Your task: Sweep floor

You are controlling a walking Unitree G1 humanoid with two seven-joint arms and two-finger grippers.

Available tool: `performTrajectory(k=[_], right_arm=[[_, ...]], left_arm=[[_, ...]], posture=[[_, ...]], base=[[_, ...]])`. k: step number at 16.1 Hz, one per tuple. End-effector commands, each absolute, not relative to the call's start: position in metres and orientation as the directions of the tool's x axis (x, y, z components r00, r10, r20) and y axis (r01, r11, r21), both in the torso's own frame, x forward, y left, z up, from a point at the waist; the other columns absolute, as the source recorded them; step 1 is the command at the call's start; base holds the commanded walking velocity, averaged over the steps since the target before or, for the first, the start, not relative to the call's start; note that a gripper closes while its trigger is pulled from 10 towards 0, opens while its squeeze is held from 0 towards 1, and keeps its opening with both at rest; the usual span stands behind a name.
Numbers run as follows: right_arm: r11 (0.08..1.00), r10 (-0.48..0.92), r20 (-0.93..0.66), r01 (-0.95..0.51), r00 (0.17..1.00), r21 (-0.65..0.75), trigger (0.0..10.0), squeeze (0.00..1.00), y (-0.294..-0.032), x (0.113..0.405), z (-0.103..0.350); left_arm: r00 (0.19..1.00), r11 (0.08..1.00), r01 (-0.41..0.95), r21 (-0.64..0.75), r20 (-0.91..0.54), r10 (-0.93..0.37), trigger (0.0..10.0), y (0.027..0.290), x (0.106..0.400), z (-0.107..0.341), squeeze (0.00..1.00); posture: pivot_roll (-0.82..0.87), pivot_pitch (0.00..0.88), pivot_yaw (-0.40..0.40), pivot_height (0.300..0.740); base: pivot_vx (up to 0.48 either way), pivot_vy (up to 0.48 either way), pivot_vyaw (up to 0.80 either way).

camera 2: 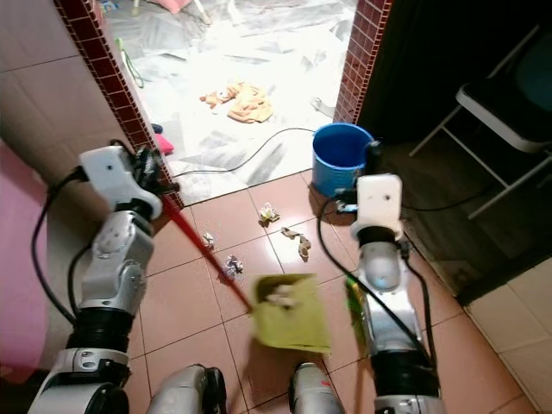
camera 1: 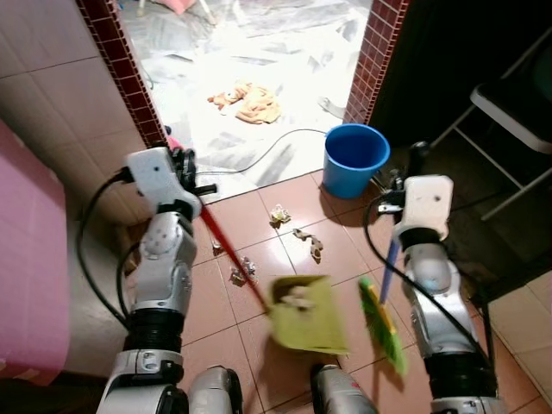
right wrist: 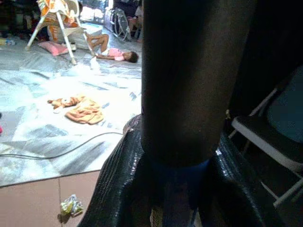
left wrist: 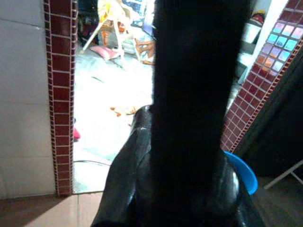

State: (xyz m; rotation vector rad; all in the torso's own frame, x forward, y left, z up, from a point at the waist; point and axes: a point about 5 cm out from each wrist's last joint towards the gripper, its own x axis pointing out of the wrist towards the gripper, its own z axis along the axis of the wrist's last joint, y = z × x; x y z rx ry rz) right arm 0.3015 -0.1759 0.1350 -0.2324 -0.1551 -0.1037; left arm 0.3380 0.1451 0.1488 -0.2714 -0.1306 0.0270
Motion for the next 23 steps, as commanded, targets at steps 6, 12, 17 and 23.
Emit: performTrajectory(k=[6, 12, 17, 23], right_arm=[[0.968, -0.093, 0.177, 0.131, 0.980, -0.215, 10.0, 0.00, -0.177, 0.301, 0.135], [0.981, -0.050, 0.192, 0.084, 0.980, -0.175, 10.0, 0.00, -0.165, 0.302, 0.137], [0.984, -0.014, 0.201, 0.049, 0.980, -0.169, 10.0, 0.00, -0.158, 0.303, 0.139], [0.985, -0.021, 0.203, 0.055, 0.979, -0.164, 10.0, 0.00, -0.160, 0.304, 0.139]], left_arm=[[0.977, 0.971, -0.012, -0.240, 0.203, 0.062, 10.0, 0.152, 0.342, 0.167, 0.00], [0.976, 0.972, -0.012, -0.234, 0.208, 0.062, 10.0, 0.151, 0.342, 0.169, 0.00], [0.973, 0.972, -0.021, -0.236, 0.216, 0.074, 10.0, 0.153, 0.343, 0.173, 0.00], [0.973, 0.974, -0.031, -0.226, 0.216, 0.081, 10.0, 0.155, 0.346, 0.175, 0.00]], posture=[[-0.08, 0.068, 0.072, 0.740], [-0.08, 0.069, 0.072, 0.740], [-0.07, 0.068, 0.071, 0.740], [-0.08, 0.065, 0.078, 0.740]], base=[[0.000, 0.000, -0.67], [0.000, -0.268, -0.24], [0.000, -0.396, 0.00], [0.000, -0.402, -0.49]])
